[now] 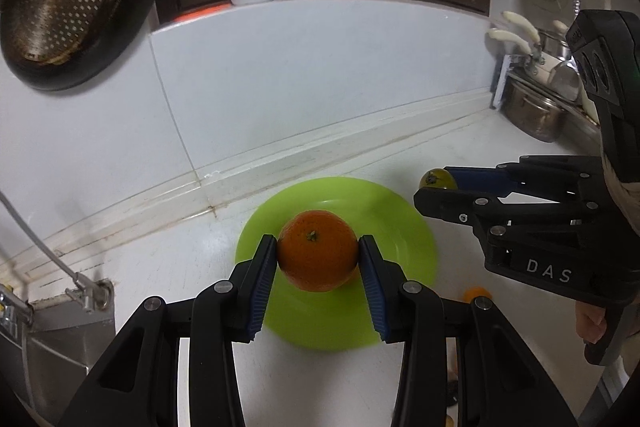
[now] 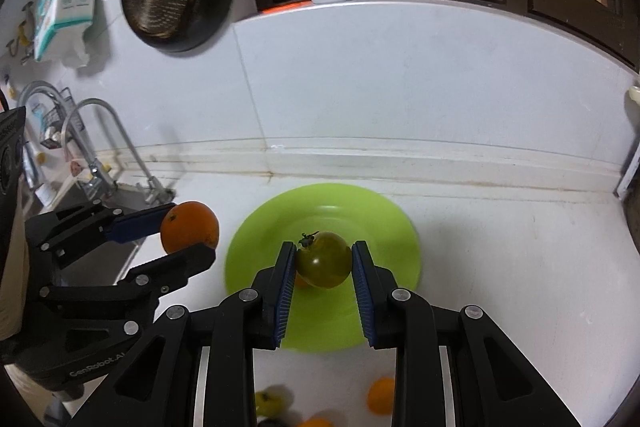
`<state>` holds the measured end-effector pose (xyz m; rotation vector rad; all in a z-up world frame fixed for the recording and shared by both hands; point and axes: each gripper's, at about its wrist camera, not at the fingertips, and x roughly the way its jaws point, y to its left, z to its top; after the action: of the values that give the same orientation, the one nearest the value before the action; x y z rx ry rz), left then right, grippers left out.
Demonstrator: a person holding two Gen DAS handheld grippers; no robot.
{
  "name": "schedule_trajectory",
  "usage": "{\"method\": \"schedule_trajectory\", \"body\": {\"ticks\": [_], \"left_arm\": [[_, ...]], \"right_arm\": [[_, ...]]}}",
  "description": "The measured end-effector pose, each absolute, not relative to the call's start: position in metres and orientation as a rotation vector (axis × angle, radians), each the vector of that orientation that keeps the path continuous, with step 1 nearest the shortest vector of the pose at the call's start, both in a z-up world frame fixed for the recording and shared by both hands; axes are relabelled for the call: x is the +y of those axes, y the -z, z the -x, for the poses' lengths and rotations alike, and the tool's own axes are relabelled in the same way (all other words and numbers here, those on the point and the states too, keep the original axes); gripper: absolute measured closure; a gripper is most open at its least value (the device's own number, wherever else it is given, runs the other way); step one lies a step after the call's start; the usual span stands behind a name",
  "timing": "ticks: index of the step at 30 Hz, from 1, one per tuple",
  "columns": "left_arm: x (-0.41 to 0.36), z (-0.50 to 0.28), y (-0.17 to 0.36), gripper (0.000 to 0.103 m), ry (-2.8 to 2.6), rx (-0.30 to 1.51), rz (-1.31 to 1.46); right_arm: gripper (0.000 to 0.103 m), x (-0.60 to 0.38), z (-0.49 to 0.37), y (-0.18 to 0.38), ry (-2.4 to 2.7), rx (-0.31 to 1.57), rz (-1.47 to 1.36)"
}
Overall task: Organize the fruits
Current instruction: 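Lift and carry the orange and dark green fruit over the green plate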
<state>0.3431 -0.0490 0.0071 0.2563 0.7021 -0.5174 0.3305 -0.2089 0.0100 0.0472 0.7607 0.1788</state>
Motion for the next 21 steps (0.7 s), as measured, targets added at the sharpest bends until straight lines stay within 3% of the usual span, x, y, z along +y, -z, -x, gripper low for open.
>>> {"method": "schedule_trajectory", "body": {"ticks": [21], "left_arm": [[-0.073,-0.445,0.059,0.062,0.498,0.937,-0.227]], "right_arm": [[0.074,-0.215,-0.435,0.055,-0.149,0.946,-0.007]]}}
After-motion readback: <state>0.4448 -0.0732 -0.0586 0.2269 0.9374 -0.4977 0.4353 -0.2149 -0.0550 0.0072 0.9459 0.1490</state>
